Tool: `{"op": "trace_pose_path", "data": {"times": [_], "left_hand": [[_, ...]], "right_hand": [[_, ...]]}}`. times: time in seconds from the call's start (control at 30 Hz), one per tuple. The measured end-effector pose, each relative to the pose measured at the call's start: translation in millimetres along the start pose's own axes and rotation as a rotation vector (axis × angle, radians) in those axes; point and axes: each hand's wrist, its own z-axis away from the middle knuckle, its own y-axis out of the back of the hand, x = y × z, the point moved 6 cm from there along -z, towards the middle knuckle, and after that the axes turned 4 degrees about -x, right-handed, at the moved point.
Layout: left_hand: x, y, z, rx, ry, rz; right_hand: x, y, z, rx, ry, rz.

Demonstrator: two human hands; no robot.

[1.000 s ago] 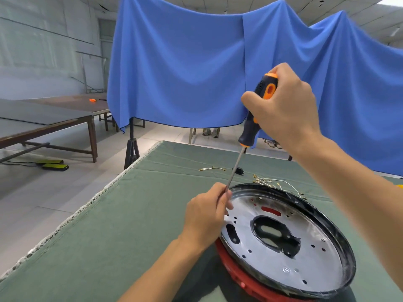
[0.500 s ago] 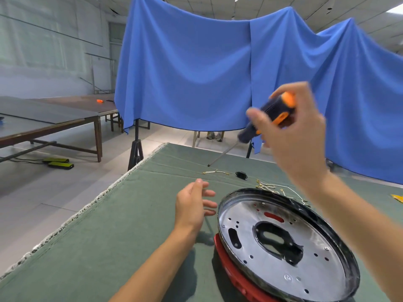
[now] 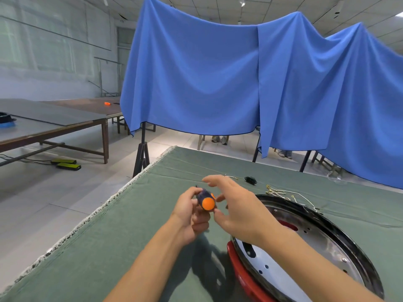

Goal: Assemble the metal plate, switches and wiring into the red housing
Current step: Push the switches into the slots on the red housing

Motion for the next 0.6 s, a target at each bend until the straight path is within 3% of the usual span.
{"op": "trace_pose_path", "data": {"times": [0.07,0.17,0.27,0.4,0.6], "left_hand": [[2.5,19.1,-4.7,0.145,-0.017,-0.177],[12.6,43.6,-6.4,0.415,-0.115,-0.752],[10.6,42.9,-8.8,0.485,-0.134,-1.155],[7.4,34.8,-5.7,0.567,-0.175,-1.372],[0.7,28.2,-4.7,0.583,-0.174,-1.546]], "right_hand": [[9.0,0.1,4.1,0.061,-0.155,0.033],[25.0,-0.2,12.3,0.087,-0.428,0.169],[32.3,-6.2,20.0,0.003,-0.545,0.27],[33.9,-10.7,26.9,-0.149,-0.625,0.254],[12.5,16.8,17.1,-0.106,-0.597,0.341]]}}
